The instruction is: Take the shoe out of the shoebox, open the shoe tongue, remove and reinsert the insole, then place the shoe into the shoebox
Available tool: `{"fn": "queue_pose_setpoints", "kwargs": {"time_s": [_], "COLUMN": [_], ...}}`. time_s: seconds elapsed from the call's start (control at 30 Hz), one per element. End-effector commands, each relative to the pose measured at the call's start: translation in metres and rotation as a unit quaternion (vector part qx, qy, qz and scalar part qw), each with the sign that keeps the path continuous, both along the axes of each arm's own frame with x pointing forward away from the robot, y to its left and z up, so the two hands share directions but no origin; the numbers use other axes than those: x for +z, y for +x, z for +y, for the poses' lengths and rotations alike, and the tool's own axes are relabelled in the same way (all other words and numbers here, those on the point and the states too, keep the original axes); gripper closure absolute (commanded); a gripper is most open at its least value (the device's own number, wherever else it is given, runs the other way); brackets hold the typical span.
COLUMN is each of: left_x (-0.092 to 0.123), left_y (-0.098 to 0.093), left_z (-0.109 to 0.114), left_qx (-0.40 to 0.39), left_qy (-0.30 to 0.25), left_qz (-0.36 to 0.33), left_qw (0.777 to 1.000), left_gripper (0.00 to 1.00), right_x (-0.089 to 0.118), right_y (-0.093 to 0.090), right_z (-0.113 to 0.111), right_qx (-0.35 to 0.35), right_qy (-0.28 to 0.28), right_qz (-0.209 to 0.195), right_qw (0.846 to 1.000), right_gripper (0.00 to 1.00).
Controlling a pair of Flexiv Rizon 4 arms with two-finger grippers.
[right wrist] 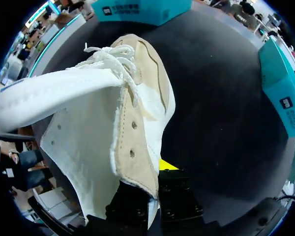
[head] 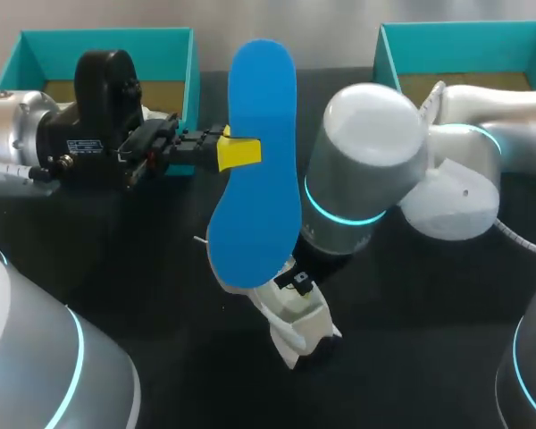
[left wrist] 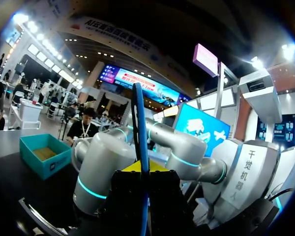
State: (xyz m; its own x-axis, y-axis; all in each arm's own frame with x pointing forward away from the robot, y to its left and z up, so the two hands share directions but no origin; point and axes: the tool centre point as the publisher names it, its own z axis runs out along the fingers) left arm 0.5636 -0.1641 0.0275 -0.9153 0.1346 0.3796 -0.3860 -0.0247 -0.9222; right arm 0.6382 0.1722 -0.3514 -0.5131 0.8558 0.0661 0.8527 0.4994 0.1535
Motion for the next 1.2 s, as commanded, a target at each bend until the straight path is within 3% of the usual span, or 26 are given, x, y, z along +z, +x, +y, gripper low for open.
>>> {"fn": "queue_pose_setpoints", "kwargs": {"time_s": [0.03, 0.4, 0.57, 0.83, 1.2], "left_x": [0.000, 0.000, 0.000, 0.000, 0.000], "left_y": [0.000, 0.000, 0.000, 0.000, 0.000], "left_z": [-0.001, -0.001, -0.001, -0.001, -0.001], "left_qx": [0.000, 0.000, 0.000, 0.000, 0.000], "left_qy": [-0.001, -0.001, -0.001, -0.001, -0.001], "left_qz": [0.000, 0.000, 0.000, 0.000, 0.000], "left_qw": [1.000, 1.000, 1.000, 1.000, 1.000], "left_gripper": [1.00, 1.00, 1.00, 1.00, 1.00], "right_x": [0.005, 0.006, 0.001, 0.005, -0.023], "right_y": [-0.015, -0.016, -0.010, -0.006, 0.001], "right_z": [0.000, 0.000, -0.005, -0.008, -0.015], "right_qx": [-0.216, -0.215, -0.271, -0.289, -0.266], "right_qy": [-0.011, -0.009, 0.004, 0.011, 0.032], "right_qz": [-0.036, -0.040, -0.011, 0.006, 0.024], "right_qw": [0.976, 0.976, 0.962, 0.957, 0.963], "right_gripper": [1.00, 1.00, 1.00, 1.00, 1.00]}}
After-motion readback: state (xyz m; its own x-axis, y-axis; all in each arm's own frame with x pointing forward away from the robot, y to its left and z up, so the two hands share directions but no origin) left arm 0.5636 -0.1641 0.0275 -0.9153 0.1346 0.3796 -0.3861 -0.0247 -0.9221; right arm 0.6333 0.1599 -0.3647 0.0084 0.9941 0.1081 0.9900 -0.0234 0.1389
